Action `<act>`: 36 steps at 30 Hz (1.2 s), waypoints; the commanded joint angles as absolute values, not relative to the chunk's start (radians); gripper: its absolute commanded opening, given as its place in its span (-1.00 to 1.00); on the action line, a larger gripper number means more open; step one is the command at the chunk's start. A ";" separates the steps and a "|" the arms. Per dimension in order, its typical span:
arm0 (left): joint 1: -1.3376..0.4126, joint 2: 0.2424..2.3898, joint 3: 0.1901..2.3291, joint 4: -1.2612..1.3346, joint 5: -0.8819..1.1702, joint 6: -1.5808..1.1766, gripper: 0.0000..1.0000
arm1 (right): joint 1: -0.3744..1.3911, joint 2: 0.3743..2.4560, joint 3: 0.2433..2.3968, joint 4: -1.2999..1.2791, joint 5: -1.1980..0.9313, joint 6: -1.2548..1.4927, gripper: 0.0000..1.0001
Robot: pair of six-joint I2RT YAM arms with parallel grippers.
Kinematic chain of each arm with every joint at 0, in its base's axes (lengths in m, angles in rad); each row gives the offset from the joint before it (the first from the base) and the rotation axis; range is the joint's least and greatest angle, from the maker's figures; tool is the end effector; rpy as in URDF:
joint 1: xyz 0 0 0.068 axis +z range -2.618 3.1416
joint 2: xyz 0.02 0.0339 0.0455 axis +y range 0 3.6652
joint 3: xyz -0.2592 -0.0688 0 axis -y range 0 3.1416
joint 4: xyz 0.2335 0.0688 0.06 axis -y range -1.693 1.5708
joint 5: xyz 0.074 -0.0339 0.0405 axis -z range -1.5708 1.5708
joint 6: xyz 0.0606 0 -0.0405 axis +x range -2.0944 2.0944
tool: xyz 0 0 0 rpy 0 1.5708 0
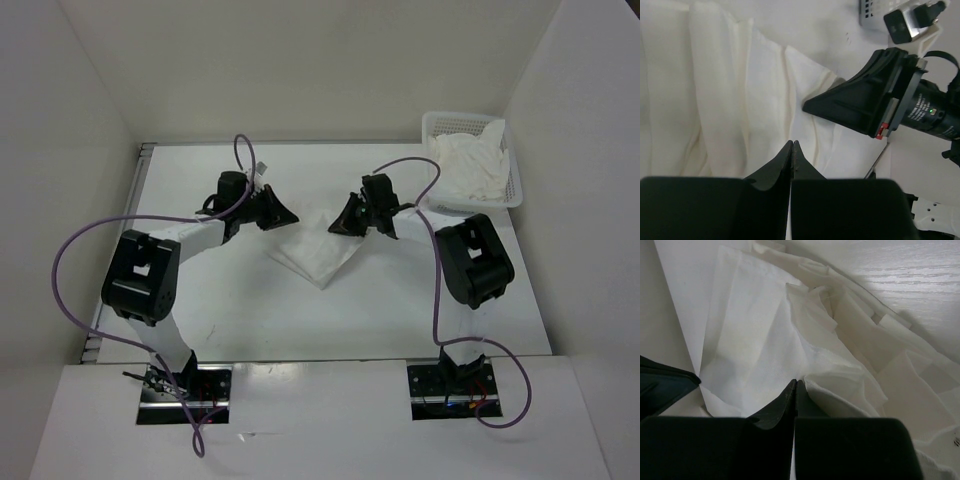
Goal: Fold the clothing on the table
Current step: Fold the skirt
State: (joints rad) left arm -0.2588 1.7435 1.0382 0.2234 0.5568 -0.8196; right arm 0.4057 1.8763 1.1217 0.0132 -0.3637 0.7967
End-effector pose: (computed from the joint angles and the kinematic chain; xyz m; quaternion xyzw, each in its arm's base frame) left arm 0.3711 -0.1314 0.2050 -0.0908 0.8297 -0.4574 0.3066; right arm 0.3641 0.1799 0.1562 0.1034 0.8972 0.3606 0.2332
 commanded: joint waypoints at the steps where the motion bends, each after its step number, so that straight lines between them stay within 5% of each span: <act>1: -0.270 1.767 1.017 0.305 0.557 -0.827 -1.00 | 0.402 1.913 1.109 0.081 -0.370 0.828 -0.99; 24: -0.281 1.959 0.965 0.195 0.433 -0.818 -1.00 | 0.350 2.011 1.089 0.084 -0.540 0.874 -0.94; 36: -0.281 1.634 1.064 0.086 0.480 -0.789 -0.90 | 0.302 1.584 1.193 -0.112 -0.477 0.792 -0.87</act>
State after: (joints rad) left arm -0.2783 1.7901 0.9890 0.1177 0.4728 -0.8322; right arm 0.3386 1.7615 1.1179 -0.0597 -0.4980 0.8337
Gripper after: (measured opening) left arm 0.036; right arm 0.064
